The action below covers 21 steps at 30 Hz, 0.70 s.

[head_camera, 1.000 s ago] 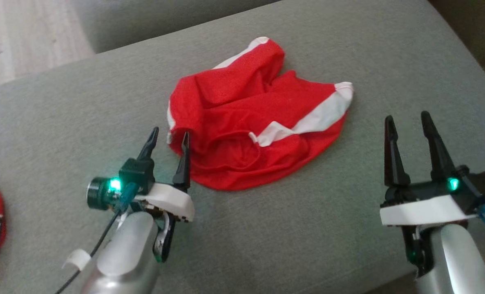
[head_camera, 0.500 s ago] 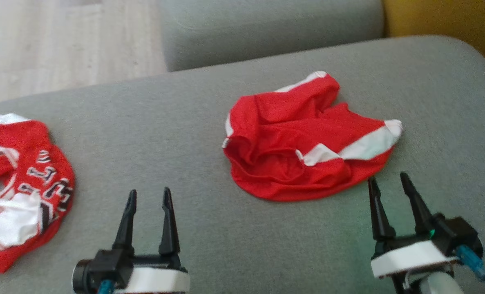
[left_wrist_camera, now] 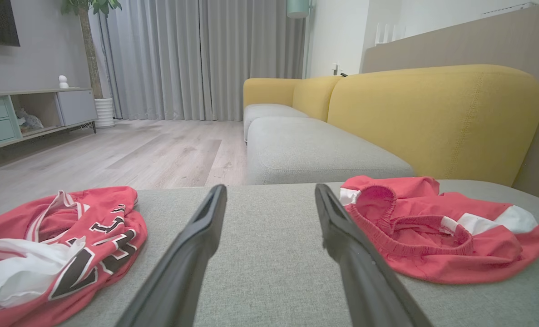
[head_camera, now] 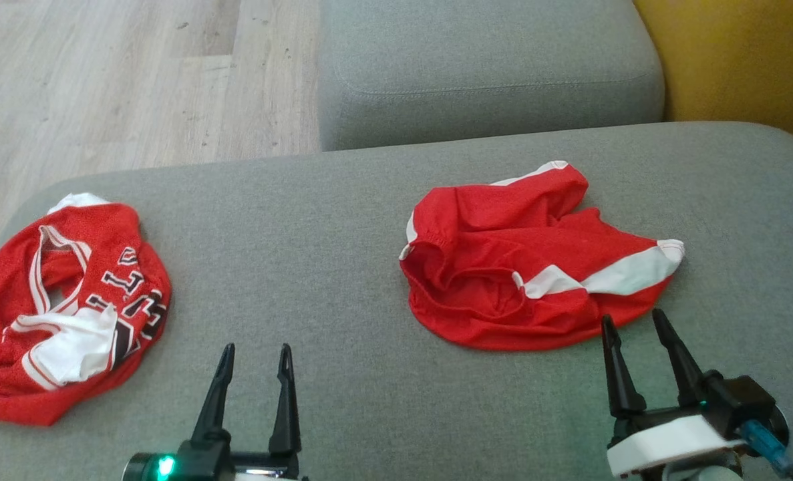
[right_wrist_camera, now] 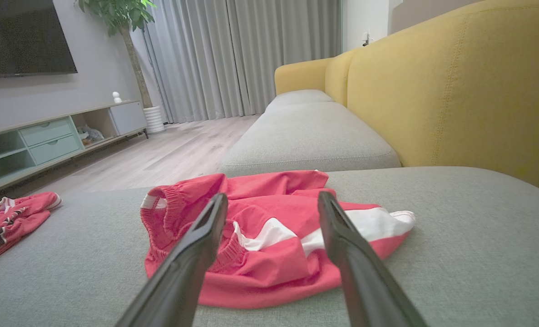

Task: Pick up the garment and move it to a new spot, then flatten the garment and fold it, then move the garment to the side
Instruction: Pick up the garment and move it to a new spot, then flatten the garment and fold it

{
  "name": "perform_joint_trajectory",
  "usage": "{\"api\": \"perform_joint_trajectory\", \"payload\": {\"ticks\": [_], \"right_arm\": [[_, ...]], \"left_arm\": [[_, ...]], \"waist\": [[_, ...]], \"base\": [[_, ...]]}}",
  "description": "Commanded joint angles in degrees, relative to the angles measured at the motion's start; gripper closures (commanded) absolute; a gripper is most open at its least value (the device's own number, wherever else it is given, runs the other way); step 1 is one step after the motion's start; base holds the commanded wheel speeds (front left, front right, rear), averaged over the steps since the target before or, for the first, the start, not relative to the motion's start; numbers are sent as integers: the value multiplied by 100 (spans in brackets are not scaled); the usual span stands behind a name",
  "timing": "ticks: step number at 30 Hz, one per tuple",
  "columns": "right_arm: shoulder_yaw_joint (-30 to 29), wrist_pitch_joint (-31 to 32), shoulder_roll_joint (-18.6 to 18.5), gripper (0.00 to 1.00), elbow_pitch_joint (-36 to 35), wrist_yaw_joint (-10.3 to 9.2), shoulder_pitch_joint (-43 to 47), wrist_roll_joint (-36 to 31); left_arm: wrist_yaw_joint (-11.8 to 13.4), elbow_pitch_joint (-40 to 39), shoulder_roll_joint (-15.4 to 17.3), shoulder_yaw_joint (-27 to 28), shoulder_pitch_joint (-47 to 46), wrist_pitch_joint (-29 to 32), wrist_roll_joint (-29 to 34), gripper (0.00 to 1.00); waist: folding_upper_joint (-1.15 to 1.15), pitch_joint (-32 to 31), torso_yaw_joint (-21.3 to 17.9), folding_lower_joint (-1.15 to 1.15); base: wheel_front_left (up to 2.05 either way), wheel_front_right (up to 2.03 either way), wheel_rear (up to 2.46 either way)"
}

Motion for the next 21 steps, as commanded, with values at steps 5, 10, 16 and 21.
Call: {"api": "perform_joint_trajectory", "payload": {"ticks": [5,10,16,21], "right_arm": [[204,-22,-24,0,-145,-5,-195,2],[236,-22,-24,0,-113,-5,-209,6],[250,-22,-24,0,-98,-5,-220,-14],[276,-22,-24,0,-91,-5,-244,-22]], "left_arm": [[37,-178,-11,167,-213,-54,152,0],[6,-186,-11,130,-231,-54,207,0],[18,-157,-11,93,-241,-54,191,0],[-3,-100,-11,66,-245,-54,162,0]], "waist": [[0,20,2,1],[0,41,20,1],[0,49,23,1],[0,67,-4,1]], "base": [[0,0,0],[0,0,0],[0,0,0],[0,0,0]]}}
